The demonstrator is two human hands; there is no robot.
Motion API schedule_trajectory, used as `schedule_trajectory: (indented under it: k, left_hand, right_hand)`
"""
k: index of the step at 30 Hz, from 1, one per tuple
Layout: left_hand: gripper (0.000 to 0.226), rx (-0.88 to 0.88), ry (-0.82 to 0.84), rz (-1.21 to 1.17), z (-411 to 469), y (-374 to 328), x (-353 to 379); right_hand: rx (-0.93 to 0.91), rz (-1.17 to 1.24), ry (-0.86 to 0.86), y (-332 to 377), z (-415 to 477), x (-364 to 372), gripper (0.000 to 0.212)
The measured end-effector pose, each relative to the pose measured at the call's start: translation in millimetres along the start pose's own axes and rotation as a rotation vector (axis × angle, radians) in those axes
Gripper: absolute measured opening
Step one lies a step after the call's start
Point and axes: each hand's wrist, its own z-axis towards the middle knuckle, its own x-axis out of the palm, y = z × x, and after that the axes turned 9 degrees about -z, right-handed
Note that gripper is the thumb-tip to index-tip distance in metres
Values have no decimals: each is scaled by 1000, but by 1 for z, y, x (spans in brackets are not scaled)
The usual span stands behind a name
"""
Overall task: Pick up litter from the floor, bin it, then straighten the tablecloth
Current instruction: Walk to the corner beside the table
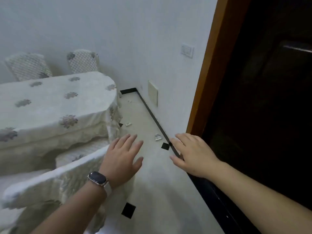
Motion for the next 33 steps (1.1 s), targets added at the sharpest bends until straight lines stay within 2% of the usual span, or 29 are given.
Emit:
schedule_trajectory:
  k: [4, 15, 28, 33]
  left_hand:
    - [50, 28, 14, -56, 39, 44, 15]
    - [52, -14, 44, -57, 143, 117, 62]
    - [54, -138, 187, 15, 337, 162, 141]
    - [54, -178, 173, 9, 406, 171, 162]
  right_hand:
    - [21, 18, 46, -6, 56, 15, 50]
    - [51, 25, 141, -52, 156, 69, 56]
    - [-11, 164, 258, -181, 318, 197, 60]
    - [-44, 171, 266, -231, 373, 221, 62]
